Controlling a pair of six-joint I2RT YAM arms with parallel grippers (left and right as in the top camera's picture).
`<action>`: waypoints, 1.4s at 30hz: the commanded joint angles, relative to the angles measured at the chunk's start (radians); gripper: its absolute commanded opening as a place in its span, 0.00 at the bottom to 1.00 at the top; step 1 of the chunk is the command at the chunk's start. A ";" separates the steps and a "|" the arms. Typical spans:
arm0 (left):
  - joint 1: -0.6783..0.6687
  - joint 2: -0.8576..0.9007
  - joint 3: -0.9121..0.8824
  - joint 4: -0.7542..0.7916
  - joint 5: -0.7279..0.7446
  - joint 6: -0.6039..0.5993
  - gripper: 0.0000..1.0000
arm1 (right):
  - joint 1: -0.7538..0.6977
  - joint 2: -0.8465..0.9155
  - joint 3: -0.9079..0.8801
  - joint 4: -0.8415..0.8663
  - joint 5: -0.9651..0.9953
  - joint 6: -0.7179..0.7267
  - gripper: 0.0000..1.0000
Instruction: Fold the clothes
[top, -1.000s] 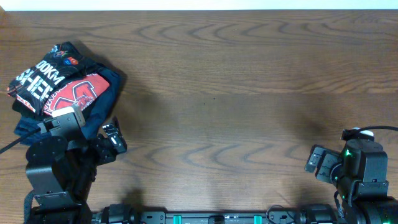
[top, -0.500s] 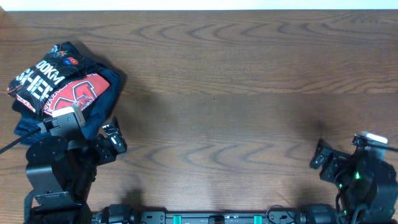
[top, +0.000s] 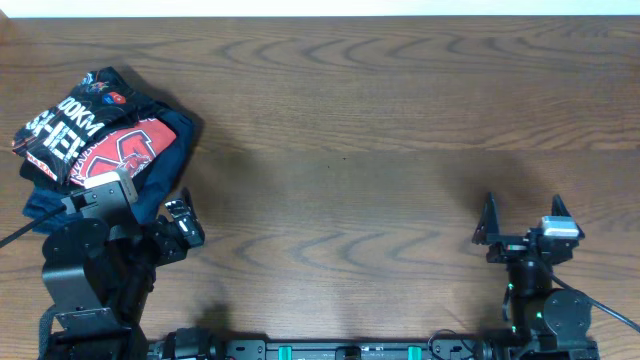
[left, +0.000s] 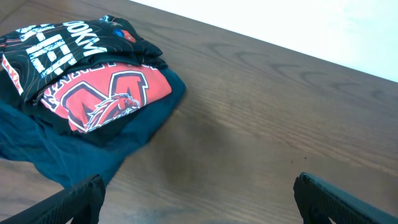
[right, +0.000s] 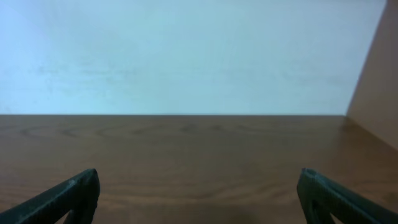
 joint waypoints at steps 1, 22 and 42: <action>-0.004 0.000 0.001 0.000 0.007 -0.013 0.98 | 0.008 -0.012 -0.053 0.055 -0.030 -0.041 0.99; -0.004 0.000 0.001 0.000 0.007 -0.013 0.98 | 0.007 -0.011 -0.159 0.054 -0.053 -0.065 0.99; -0.005 -0.019 -0.025 -0.023 -0.070 0.003 0.98 | 0.007 -0.011 -0.159 0.054 -0.052 -0.065 0.99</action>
